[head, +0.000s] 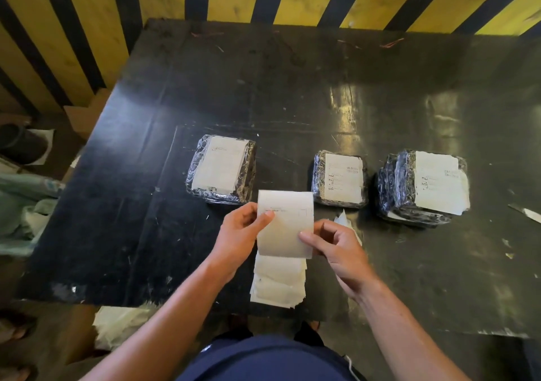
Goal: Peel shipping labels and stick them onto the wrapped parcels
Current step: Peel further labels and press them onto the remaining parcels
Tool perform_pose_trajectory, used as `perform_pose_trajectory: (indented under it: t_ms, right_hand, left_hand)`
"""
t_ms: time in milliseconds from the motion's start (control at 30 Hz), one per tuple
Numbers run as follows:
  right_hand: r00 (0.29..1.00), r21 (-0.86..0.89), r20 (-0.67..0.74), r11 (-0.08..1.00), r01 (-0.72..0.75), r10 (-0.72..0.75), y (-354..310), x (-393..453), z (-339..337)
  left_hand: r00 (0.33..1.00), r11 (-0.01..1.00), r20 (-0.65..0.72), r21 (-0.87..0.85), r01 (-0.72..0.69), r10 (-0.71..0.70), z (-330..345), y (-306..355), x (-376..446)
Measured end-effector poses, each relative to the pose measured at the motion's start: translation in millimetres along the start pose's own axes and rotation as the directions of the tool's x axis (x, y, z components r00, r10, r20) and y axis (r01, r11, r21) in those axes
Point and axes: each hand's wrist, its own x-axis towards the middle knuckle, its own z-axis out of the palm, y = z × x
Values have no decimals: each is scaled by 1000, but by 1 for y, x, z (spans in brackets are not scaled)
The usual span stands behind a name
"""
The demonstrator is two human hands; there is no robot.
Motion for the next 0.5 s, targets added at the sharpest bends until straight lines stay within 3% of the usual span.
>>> perform_pose_trajectory:
  t_ms: [200, 500]
  right_hand:
    - [988, 99, 34, 984, 147, -151, -44, 4, -11]
    - [981, -8, 41, 981, 192, -192, -82, 25, -16]
  left_hand:
    - [995, 996, -56, 0, -88, 88, -6, 23, -4]
    - [981, 979, -60, 108, -175, 183, -4, 43, -1]
